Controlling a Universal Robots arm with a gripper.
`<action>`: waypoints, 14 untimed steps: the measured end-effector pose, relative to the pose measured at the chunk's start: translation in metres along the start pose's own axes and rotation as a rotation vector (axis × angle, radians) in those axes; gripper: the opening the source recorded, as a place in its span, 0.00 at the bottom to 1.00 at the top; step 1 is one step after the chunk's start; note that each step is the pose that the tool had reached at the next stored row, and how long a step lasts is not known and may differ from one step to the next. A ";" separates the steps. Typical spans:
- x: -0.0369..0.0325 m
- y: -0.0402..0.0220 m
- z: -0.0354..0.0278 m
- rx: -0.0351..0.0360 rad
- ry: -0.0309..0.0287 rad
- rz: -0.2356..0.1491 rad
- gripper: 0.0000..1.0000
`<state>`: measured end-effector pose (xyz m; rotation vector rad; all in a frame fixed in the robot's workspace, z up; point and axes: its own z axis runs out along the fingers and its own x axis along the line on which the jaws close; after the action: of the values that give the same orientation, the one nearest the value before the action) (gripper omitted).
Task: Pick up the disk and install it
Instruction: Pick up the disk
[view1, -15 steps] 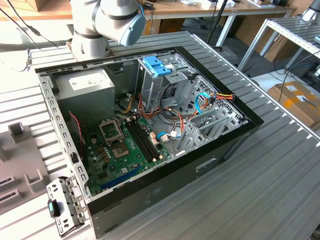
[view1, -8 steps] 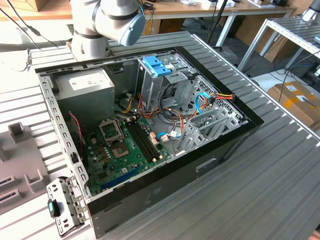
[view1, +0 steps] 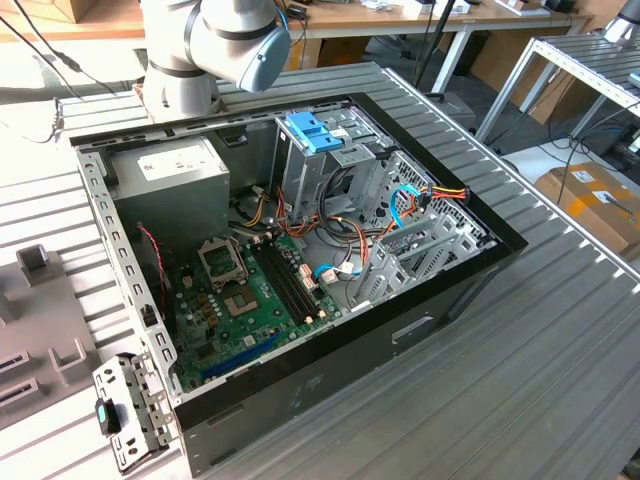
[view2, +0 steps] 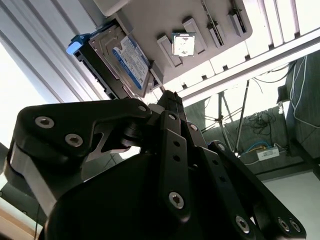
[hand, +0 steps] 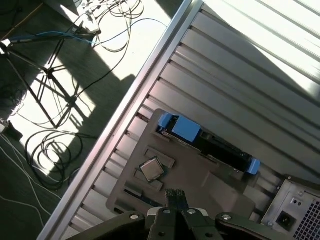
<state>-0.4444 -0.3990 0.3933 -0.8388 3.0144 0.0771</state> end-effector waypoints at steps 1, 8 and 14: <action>0.0000 0.0000 0.0000 -0.0002 0.0003 -0.006 0.11; 0.0000 0.0000 0.0000 -0.0013 0.0024 -0.055 0.11; 0.0000 0.0000 0.0000 -0.0020 0.0037 -0.084 0.11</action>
<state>-0.4444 -0.3990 0.3933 -0.9658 2.9784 0.0778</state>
